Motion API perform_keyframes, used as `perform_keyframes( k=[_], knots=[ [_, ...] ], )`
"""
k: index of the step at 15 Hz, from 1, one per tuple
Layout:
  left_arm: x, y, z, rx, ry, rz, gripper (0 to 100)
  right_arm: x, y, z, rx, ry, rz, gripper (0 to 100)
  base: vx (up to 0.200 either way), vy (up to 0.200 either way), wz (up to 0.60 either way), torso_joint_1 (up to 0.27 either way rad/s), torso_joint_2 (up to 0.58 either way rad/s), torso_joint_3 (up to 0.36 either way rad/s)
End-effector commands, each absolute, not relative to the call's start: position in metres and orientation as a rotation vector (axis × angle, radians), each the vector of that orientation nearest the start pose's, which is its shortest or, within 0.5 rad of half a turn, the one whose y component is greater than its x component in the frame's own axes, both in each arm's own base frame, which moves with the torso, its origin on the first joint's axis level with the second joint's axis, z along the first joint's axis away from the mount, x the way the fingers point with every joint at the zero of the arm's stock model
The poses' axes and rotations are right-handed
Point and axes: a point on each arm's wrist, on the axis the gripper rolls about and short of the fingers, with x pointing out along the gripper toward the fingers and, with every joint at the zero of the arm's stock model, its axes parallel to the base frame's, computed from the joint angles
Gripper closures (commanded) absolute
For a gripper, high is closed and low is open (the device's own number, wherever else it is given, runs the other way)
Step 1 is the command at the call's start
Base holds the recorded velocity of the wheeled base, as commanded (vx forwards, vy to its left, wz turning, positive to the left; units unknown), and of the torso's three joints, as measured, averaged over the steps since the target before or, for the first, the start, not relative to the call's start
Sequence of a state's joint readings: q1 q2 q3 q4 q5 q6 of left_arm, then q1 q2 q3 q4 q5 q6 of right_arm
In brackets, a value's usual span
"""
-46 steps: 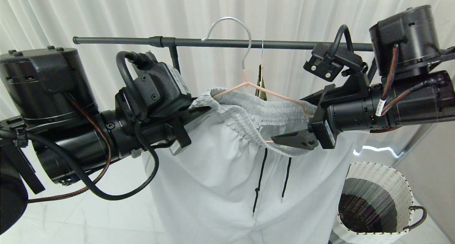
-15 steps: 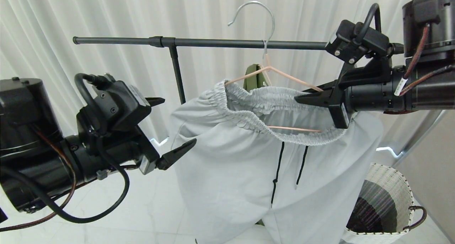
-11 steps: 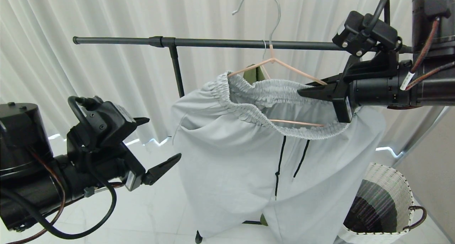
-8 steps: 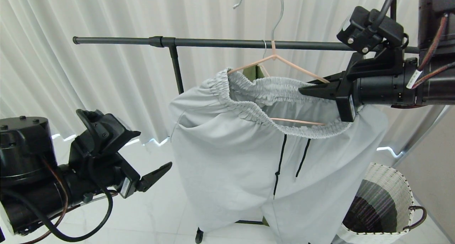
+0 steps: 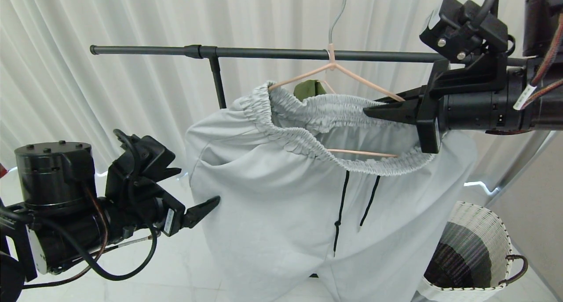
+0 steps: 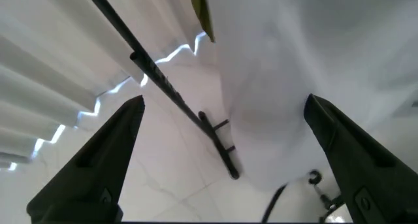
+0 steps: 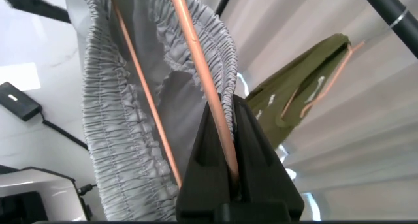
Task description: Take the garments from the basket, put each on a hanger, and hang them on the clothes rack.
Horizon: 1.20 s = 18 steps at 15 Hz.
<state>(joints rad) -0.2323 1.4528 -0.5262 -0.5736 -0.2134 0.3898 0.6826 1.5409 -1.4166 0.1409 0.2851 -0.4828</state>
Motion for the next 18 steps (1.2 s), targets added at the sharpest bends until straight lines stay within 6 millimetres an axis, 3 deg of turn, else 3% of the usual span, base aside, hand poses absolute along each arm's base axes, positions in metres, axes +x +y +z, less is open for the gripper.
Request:
perform_keyframes(
  k=[1, 9, 15, 16, 18],
  knots=[
    [0.222, -0.056, 0.165, 0.378, 0.281, -0.5, 100, 0.205, 0.178, 0.327, -0.497, 0.029, 1.017, 100, 0.0, 0.0, 0.0, 0.0, 0.0, 0.0],
    [0.227, -0.021, 0.161, 0.355, 0.325, -0.353, 100, 0.204, 0.175, 0.329, -0.495, 0.026, 1.007, 100, 0.0, 0.0, 0.0, 0.0, 0.0, 0.0],
    [0.226, -0.018, 0.162, 0.363, 0.317, -0.339, 100, 0.205, 0.175, 0.329, -0.495, 0.027, 1.004, 100, 0.0, 0.0, 0.0, 0.0, 0.0, 0.0],
    [0.225, -0.02, 0.164, 0.366, 0.299, -0.345, 0, 0.205, 0.175, 0.329, -0.495, 0.027, 1.004, 100, 0.0, 0.0, 0.0, 0.0, 0.0, 0.0],
    [0.224, -0.021, 0.164, 0.37, 0.264, -0.345, 0, 0.205, 0.175, 0.329, -0.496, 0.026, 0.999, 100, 0.0, 0.0, 0.0, 0.0, 0.0, 0.0]
  ],
)
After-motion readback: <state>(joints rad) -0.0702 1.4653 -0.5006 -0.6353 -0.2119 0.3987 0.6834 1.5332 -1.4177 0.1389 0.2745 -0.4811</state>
